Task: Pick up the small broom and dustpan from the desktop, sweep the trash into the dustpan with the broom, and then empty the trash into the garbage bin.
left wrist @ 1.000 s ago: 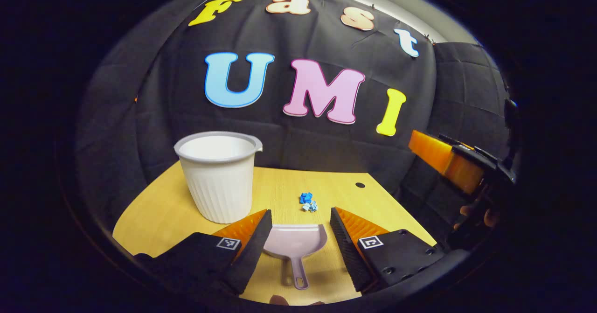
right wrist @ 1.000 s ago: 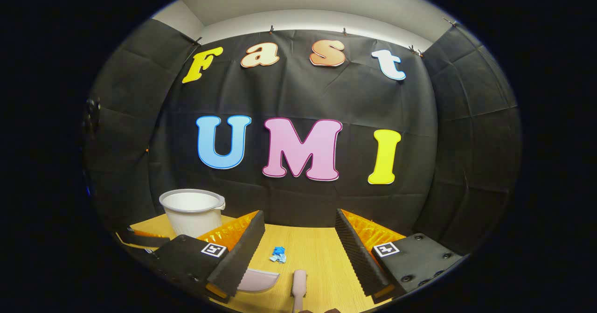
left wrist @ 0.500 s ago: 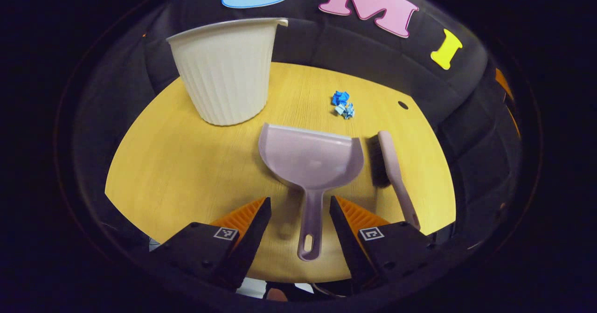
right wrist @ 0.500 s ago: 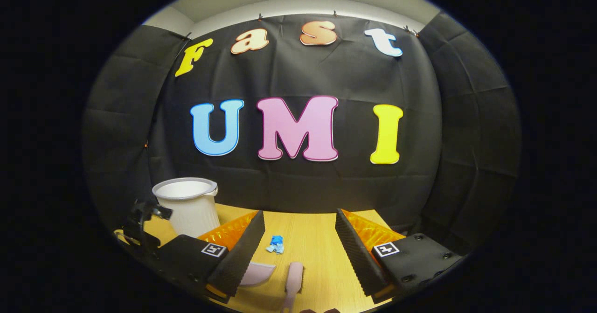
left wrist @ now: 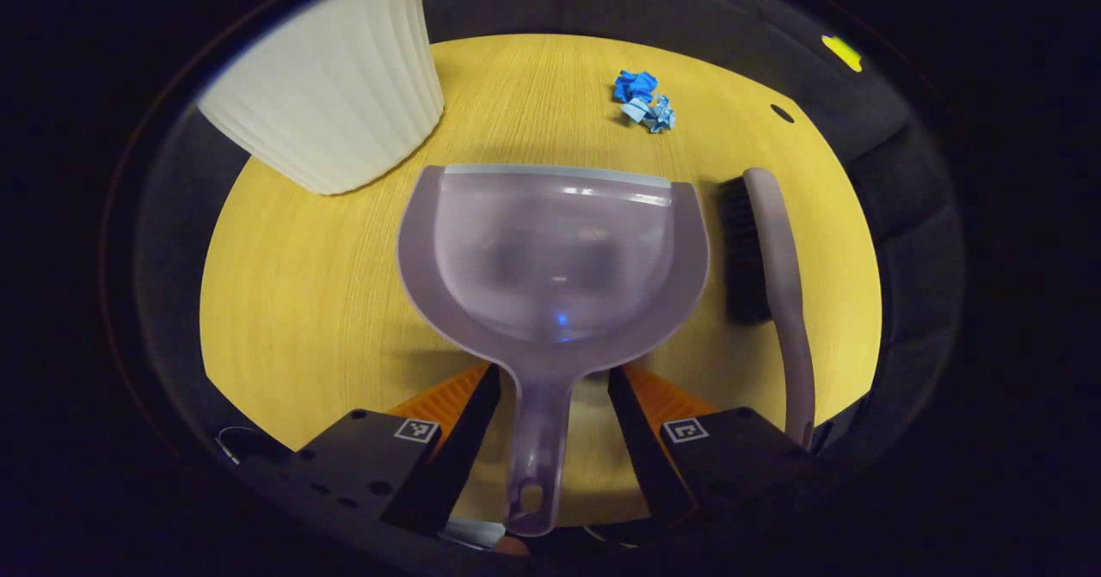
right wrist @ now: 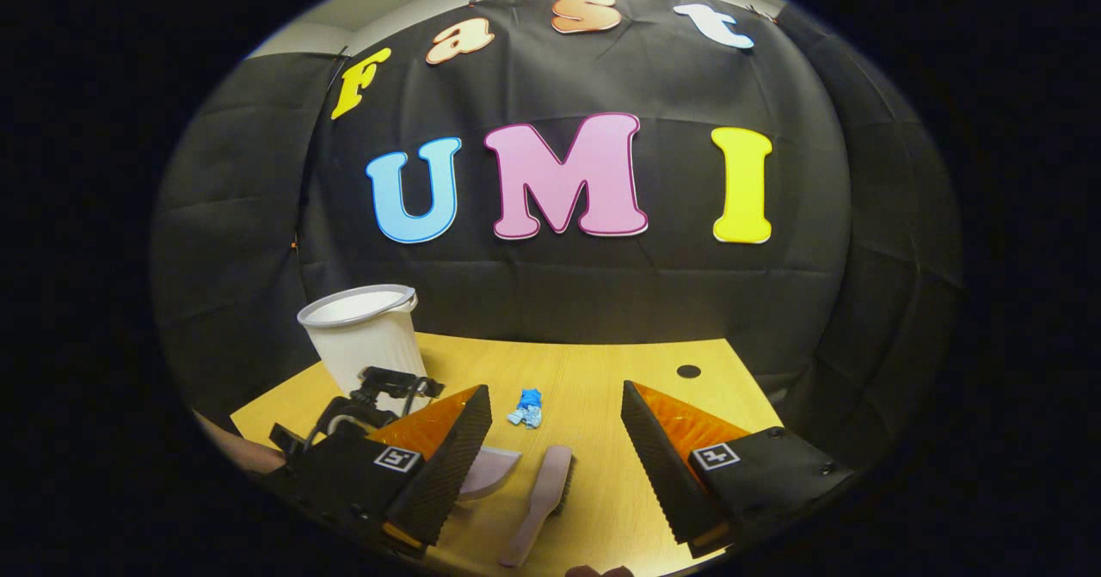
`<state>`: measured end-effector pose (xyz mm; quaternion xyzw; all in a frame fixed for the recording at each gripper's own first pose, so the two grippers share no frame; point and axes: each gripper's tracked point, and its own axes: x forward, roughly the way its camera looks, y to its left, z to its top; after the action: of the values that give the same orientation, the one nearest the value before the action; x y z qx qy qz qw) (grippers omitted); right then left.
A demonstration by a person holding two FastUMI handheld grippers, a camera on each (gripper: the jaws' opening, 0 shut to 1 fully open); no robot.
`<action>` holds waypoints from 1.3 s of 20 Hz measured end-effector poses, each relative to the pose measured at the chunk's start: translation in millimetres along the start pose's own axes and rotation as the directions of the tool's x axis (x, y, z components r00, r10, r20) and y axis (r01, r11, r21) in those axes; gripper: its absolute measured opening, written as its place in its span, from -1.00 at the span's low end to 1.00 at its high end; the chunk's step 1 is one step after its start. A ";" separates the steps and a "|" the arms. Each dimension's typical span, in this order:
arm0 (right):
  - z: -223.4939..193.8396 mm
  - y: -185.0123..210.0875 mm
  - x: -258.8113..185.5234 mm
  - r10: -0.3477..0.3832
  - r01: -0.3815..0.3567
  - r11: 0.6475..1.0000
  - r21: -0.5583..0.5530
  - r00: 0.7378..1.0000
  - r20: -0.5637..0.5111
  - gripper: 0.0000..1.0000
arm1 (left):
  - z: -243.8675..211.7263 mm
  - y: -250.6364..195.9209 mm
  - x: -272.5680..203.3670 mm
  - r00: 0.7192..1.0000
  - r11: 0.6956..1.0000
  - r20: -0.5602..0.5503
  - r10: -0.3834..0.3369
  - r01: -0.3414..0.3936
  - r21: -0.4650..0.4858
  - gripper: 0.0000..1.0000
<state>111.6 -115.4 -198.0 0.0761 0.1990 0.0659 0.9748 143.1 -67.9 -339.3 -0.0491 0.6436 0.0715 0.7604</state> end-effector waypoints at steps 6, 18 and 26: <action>-31.7 -4.4 4.3 0.048 -0.041 0.998 0.056 0.992 -0.119 0.96 | -1.9 -0.8 16.6 0.992 0.999 -0.125 0.011 -0.017 -0.048 0.00; -184.6 8.3 2.0 -0.054 0.074 0.997 0.001 0.730 -0.681 0.99 | -9.9 19.4 14.9 0.983 0.982 -0.087 -0.160 0.168 0.088 -0.40; -226.2 -11.8 -11.6 -0.187 0.294 0.955 -0.042 0.483 -0.856 0.86 | -18.6 28.5 11.6 0.960 0.949 -0.067 -0.272 0.279 0.147 -0.40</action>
<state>12.1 -101.2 -401.3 0.0589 0.6619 -0.0536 0.7454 122.1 -42.4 -353.2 -0.0809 0.6513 -0.0870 0.7494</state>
